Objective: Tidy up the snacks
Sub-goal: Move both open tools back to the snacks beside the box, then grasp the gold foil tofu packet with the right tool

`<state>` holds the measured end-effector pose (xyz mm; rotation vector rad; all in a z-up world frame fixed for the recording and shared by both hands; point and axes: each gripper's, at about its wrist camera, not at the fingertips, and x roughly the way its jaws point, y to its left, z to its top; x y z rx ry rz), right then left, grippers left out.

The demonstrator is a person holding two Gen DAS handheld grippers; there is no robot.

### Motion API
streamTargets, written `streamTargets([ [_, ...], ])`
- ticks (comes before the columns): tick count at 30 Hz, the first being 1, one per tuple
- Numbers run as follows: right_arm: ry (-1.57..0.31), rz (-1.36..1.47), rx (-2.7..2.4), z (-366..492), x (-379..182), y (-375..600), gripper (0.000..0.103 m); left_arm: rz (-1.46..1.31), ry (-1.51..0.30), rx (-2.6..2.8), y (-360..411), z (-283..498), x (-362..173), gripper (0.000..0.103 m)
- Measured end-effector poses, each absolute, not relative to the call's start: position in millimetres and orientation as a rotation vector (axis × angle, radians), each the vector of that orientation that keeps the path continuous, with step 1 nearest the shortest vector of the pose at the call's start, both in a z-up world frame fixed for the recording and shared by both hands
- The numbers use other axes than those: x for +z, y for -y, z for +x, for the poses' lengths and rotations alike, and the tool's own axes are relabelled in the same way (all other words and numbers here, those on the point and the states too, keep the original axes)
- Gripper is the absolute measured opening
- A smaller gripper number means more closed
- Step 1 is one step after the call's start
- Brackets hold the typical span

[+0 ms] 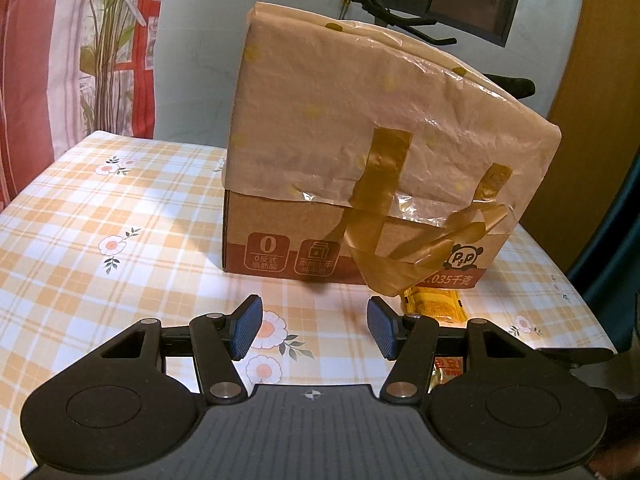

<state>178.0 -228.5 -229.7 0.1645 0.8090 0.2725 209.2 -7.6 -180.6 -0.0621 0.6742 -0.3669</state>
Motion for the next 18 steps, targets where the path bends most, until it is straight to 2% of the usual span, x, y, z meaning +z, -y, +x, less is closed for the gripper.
streamTargets([
  [13, -0.771, 0.030, 0.272, 195, -235, 208, 0.065, -0.070, -0.674, -0.368, 6, 207, -180, 0.060],
  [15, -0.758, 0.011, 0.269, 196, -237, 206, 0.064, -0.070, -0.677, -0.366, 6, 207, -180, 0.060],
  [18, -0.731, -0.044, 0.278, 192, -239, 203, 0.056, -0.066, -0.676, -0.364, 6, 207, -180, 0.060],
])
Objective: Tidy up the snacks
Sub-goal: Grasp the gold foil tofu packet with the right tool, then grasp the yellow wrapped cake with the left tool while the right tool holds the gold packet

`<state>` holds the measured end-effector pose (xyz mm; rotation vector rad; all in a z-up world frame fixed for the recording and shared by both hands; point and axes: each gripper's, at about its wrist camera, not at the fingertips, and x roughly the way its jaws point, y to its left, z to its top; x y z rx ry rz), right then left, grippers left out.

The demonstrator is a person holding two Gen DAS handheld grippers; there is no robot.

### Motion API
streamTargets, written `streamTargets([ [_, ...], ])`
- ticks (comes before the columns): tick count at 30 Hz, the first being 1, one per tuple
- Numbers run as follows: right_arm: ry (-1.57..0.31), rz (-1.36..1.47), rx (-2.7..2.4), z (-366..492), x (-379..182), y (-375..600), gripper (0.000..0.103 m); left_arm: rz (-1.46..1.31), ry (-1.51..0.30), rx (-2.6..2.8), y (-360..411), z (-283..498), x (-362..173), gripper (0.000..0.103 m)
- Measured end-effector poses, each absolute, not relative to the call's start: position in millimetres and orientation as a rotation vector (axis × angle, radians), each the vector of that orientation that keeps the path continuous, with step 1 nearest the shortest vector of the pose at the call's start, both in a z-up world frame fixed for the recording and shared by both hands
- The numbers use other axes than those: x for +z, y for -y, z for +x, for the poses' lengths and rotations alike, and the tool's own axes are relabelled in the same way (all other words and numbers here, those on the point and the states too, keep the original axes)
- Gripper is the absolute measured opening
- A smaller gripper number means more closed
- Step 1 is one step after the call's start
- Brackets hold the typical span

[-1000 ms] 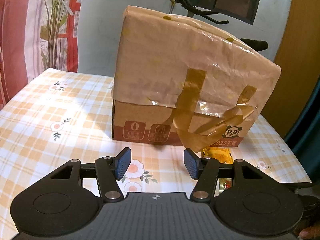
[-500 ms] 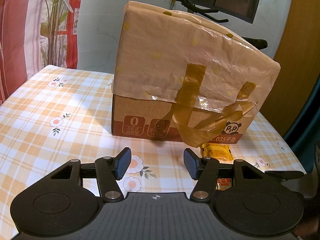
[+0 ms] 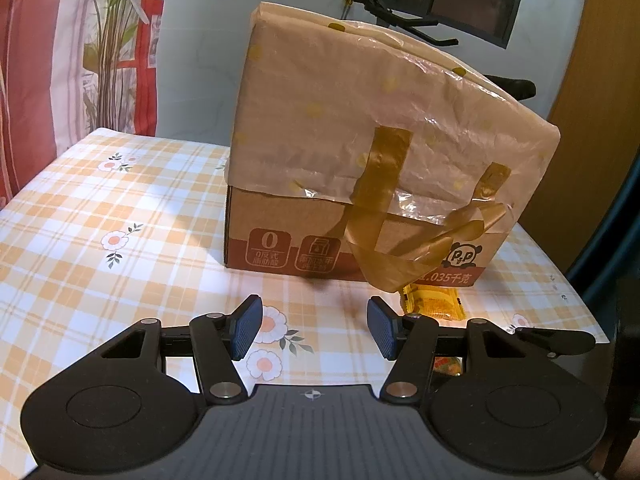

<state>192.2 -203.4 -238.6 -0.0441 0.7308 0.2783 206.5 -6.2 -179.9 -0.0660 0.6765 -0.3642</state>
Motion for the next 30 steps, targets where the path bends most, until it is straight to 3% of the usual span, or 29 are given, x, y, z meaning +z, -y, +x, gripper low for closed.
streamTargets([
  [3, -0.705, -0.032, 0.277, 188, -237, 209, 0.042, -0.062, -0.683, -0.361, 7, 207, -181, 0.060],
  [4, -0.692, -0.023, 0.270, 186, -236, 212, 0.032, -0.062, -0.686, -0.360, 7, 208, -181, 0.060],
  [5, -0.688, -0.019, 0.270, 185, -236, 215, 0.031, -0.061, -0.690, -0.360, 8, 208, -182, 0.060],
  [15, -0.659, 0.046, 0.171, 169, -245, 263, 0.032, 0.008, -0.754, -0.421, 37, 223, -191, 0.060],
  [30, -0.601, 0.088, 0.098, 154, -256, 301, 0.032, 0.139, -0.842, -0.583, 153, 267, -216, 0.061],
])
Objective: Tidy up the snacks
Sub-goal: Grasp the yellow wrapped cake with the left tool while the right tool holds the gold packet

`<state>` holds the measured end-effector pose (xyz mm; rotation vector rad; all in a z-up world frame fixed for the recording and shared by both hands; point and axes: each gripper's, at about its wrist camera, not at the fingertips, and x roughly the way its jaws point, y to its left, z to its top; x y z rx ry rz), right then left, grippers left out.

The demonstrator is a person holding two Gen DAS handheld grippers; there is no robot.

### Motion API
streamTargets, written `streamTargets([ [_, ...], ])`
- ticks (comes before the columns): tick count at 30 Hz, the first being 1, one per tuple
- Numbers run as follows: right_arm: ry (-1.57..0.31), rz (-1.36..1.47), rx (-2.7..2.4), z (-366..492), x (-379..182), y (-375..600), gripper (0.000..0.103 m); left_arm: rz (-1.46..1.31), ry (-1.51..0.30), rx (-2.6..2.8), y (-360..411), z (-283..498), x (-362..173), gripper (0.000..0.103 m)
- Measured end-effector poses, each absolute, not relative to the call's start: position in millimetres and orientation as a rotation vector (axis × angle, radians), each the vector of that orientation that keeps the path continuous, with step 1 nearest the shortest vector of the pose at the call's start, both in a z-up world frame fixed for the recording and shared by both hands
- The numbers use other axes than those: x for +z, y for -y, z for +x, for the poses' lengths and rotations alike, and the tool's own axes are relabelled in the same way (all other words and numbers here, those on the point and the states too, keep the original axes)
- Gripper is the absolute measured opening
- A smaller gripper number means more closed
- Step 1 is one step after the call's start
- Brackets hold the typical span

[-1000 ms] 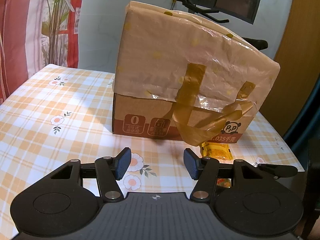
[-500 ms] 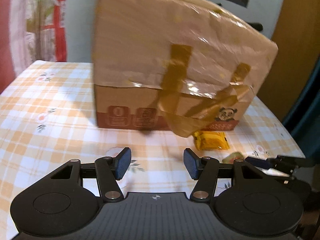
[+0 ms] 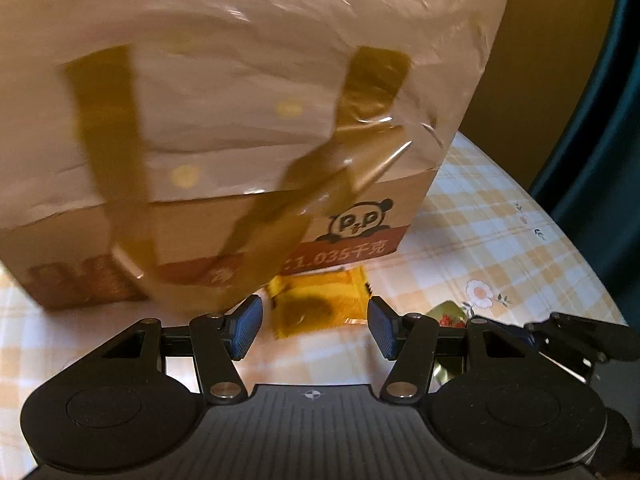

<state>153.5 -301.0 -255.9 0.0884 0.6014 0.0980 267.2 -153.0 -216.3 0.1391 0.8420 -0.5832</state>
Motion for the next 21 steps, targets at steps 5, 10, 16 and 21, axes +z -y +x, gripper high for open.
streamTargets([
  [5, -0.596, 0.106, 0.107, 154, -257, 304, 0.033, 0.166, -0.859, -0.551, 175, 276, -228, 0.061],
  [10, -0.595, 0.116, 0.111, 155, -258, 305, 0.033, 0.201, -0.838, -0.546, 194, 273, -235, 0.061],
  [16, -0.595, 0.116, 0.111, 155, -258, 304, 0.033, 0.248, -0.835, -0.523, 200, 273, -248, 0.069],
  [21, -0.595, 0.113, 0.111, 155, -258, 304, 0.033, 0.227, -0.819, -0.532, 185, 265, -249, 0.043],
])
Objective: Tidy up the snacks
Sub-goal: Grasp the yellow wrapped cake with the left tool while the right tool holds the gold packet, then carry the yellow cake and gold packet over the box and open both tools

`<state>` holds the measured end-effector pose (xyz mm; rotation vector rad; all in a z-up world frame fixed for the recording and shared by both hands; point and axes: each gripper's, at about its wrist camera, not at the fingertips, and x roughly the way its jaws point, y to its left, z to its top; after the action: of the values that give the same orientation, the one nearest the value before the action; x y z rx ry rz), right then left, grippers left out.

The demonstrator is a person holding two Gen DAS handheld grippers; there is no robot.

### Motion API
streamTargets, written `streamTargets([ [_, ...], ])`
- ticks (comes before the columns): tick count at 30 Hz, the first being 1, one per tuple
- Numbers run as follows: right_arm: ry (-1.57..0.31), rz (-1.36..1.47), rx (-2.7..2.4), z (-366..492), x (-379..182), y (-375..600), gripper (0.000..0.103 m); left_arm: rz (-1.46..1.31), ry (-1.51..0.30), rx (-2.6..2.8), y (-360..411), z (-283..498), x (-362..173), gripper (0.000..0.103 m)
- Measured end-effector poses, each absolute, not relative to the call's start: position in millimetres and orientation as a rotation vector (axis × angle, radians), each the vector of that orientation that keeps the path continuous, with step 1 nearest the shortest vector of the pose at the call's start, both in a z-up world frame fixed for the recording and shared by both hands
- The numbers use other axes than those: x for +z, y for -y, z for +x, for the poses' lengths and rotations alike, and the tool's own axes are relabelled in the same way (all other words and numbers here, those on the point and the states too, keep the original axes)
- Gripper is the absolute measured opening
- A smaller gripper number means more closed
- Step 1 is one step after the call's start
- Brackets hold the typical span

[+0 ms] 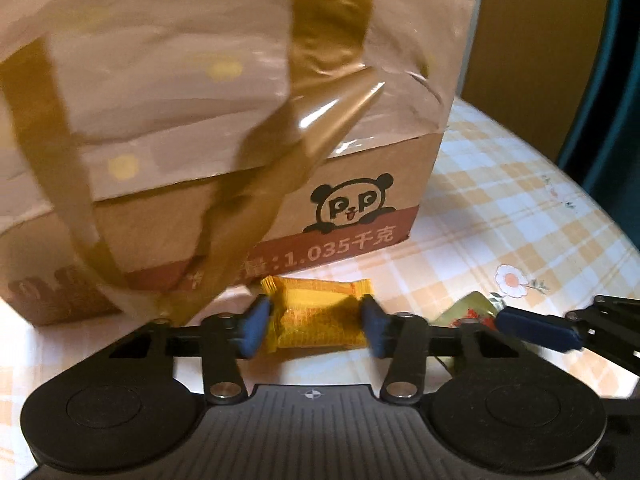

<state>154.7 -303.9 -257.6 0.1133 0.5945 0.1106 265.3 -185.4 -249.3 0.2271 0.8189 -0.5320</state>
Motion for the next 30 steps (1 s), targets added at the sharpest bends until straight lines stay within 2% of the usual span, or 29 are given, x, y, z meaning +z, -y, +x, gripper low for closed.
streamTargets([
  [10, -0.592, 0.105, 0.105, 155, -257, 301, 0.033, 0.123, -0.804, -0.464, 127, 242, -243, 0.036],
  [15, -0.575, 0.085, 0.079, 151, -255, 298, 0.043, 0.036, -0.772, -0.440, 100, 240, -232, 0.036],
  [17, -0.566, 0.072, 0.073, 150, -255, 297, 0.056, 0.024, -0.767, -0.439, 95, 240, -230, 0.036],
  [18, -0.566, 0.066, 0.075, 151, -254, 296, 0.058, 0.021, -0.767, -0.441, 94, 240, -230, 0.036],
  [25, -0.622, 0.026, 0.073, 158, -260, 291, 0.064, 0.015, -0.770, -0.467, 95, 237, -232, 0.036],
  [30, -0.624, 0.034, 0.082, 160, -261, 293, 0.064, 0.001, -0.765, -0.466, 89, 234, -230, 0.036],
])
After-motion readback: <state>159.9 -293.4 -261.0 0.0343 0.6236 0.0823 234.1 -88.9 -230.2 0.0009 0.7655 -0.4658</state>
